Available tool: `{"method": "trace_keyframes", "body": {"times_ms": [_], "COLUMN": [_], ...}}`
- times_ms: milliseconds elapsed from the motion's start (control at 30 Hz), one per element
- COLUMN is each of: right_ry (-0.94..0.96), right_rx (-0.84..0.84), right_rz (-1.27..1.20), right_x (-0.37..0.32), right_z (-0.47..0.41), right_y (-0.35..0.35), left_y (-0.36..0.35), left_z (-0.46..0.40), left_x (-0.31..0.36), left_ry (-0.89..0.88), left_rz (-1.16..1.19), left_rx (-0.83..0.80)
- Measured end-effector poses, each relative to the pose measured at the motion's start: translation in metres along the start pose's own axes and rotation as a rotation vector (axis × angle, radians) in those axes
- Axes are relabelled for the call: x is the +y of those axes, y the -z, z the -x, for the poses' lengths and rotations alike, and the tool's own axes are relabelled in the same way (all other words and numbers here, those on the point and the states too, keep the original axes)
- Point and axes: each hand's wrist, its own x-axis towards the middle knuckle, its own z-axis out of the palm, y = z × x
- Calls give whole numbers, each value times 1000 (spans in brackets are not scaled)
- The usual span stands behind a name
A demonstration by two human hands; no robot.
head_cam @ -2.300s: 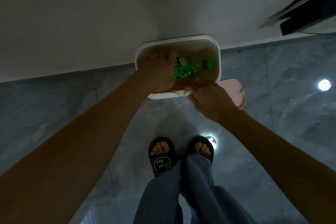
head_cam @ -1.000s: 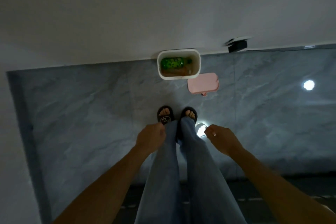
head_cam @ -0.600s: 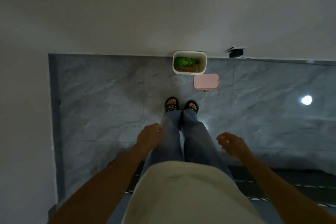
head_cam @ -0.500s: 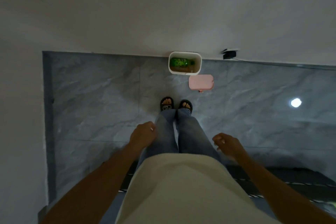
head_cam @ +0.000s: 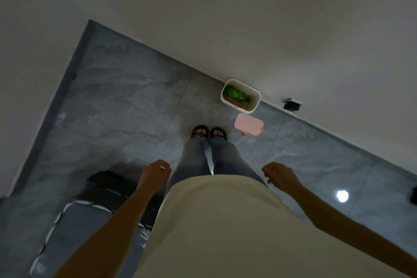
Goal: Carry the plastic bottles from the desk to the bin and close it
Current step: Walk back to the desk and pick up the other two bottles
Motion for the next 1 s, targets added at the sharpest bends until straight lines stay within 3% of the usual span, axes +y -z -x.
{"method": "trace_keyframes", "body": {"times_ms": [167,533,700,1000], "right_ry": [192,590,638,576], "right_rx": [18,-141,-162,-100], "right_rz": [228,526,694,765], "right_x": [-77,-296,-354,-423], "right_z": [-20,-16,-8,2], "right_y": [17,-43,-87,-105], "left_y": [-39,-110,-73,70], "left_z": [42,111,96,31], "left_x": [-48,-117,-159,-224], "left_ry": [164,574,597,483], "left_rz": [4,761,962,1144], "left_rx": [-41,-90,8,288]}}
